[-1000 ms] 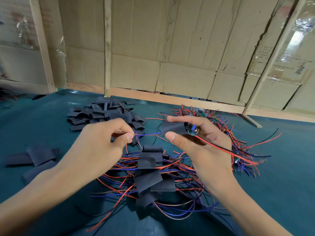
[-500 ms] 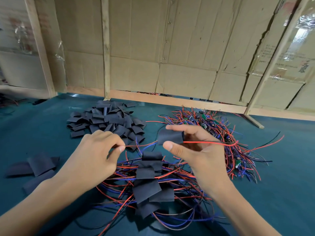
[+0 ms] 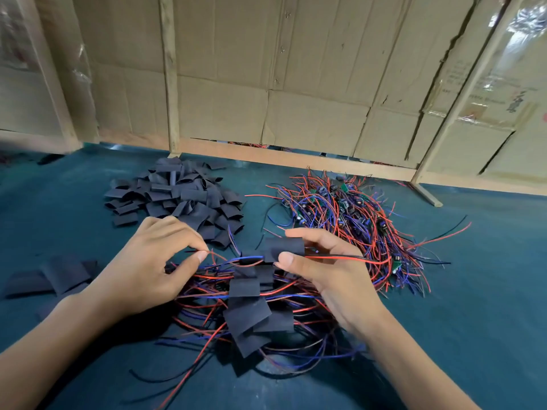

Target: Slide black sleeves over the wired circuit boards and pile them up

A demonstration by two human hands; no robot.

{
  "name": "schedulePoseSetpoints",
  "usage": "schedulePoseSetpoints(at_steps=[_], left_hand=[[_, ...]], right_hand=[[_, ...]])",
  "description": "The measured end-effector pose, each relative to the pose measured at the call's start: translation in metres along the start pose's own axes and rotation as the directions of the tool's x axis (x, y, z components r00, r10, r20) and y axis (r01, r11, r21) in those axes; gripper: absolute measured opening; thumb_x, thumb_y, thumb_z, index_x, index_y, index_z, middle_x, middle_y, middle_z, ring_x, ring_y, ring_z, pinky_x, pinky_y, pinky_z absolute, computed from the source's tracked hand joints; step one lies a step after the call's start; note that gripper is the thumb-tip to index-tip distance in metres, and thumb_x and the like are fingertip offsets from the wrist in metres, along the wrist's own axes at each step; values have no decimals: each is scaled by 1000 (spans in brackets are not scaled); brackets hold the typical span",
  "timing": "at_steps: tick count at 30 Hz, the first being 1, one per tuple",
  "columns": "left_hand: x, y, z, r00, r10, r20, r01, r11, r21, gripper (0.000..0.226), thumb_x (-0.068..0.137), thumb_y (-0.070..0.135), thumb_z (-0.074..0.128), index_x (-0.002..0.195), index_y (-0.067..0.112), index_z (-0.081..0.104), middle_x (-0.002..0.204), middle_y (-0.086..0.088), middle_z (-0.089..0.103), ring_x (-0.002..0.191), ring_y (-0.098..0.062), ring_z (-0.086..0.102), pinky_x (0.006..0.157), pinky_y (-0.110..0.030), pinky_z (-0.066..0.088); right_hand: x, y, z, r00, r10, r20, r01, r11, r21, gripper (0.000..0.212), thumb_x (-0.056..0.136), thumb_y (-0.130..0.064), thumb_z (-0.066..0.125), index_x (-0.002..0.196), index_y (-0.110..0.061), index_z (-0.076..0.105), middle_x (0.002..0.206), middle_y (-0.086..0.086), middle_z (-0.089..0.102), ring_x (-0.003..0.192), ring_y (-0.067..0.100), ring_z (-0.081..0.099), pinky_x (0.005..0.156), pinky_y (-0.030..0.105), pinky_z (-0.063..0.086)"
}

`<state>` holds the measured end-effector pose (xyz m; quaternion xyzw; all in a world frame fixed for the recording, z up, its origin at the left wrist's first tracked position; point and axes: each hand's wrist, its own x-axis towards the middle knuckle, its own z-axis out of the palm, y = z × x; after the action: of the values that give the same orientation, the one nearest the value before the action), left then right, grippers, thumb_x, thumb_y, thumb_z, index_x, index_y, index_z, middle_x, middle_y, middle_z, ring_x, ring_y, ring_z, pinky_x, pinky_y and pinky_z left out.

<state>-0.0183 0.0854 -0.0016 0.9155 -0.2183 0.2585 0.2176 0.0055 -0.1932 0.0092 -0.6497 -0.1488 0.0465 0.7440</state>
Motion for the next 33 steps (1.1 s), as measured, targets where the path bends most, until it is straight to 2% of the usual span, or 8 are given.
schedulePoseSetpoints(at_steps=[4, 8, 12, 14, 19, 24, 30, 33], left_hand=[[0, -6, -4, 1000, 5, 23, -3, 996, -84, 15, 87, 32, 55, 81, 24, 65, 89, 17, 66, 91, -14, 59, 82, -43, 40], [0, -15, -13, 999, 21, 38, -18, 998, -61, 23, 89, 33, 51, 73, 26, 67, 85, 20, 67, 91, -14, 60, 82, -45, 38], [7, -29, -11, 938, -305, -163, 296, 952, -75, 28, 99, 35, 53, 78, 27, 70, 85, 15, 67, 89, -15, 60, 83, -33, 40], [17, -44, -7, 905, -410, -112, 413, 911, 9, 14, 94, 34, 58, 101, 28, 68, 103, 6, 66, 103, -19, 59, 89, -32, 43], [42, -59, 16, 821, -531, 210, 465, 835, 295, 63, 95, 55, 45, 152, 35, 28, 147, -2, 33, 133, -33, 27, 112, -49, 31], [39, -70, 34, 792, -601, 106, 579, 795, 181, 53, 95, 50, 54, 145, 38, 44, 140, -5, 46, 129, -36, 37, 110, -50, 33], [33, -74, 34, 838, -543, -61, 538, 839, -79, 7, 92, 32, 65, 98, 35, 63, 101, 5, 60, 95, -16, 57, 84, -31, 39], [31, -74, 34, 792, -598, -123, 584, 801, -133, 11, 91, 31, 67, 88, 36, 58, 95, 8, 61, 97, -13, 54, 83, -32, 39]], right_hand=[[7, -10, -20, 996, -83, 15, 81, 993, 82, 54, 67, -38, 90, 109, -8, 75, 107, 18, 72, 102, 32, 68, 103, 51, 50], [16, -34, -56, 933, -229, -278, 291, 935, 205, 34, 93, -22, 61, 121, -3, 61, 111, 18, 70, 107, 40, 66, 100, 53, 52], [22, -45, -85, 773, -395, -496, 252, 909, -331, 14, 97, -13, 64, 102, -25, 69, 95, -2, 72, 87, 18, 64, 94, 47, 53], [26, -41, -83, 819, -447, -361, 214, 820, -532, 23, 95, -8, 64, 97, -30, 72, 87, -8, 74, 79, 10, 65, 86, 29, 54], [69, -17, -53, 958, -277, -69, 81, 498, -863, 20, 94, -19, 66, 112, -21, 75, 91, -13, 74, 79, -1, 63, 75, -2, 37], [106, 24, -38, 993, -15, -116, -107, 281, -954, 44, 95, -35, 65, 134, -15, 61, 125, 6, 62, 112, 25, 61, 98, 32, 47], [118, 26, -31, 977, -48, -210, -201, 143, -969, 29, 92, -41, 65, 105, -15, 67, 100, 7, 70, 96, 31, 67, 78, 35, 54], [120, 15, -32, 964, -30, -265, -249, 261, -933, 24, 85, -26, 66, 65, -13, 59, 67, 5, 62, 66, 27, 60, 73, 36, 59]])
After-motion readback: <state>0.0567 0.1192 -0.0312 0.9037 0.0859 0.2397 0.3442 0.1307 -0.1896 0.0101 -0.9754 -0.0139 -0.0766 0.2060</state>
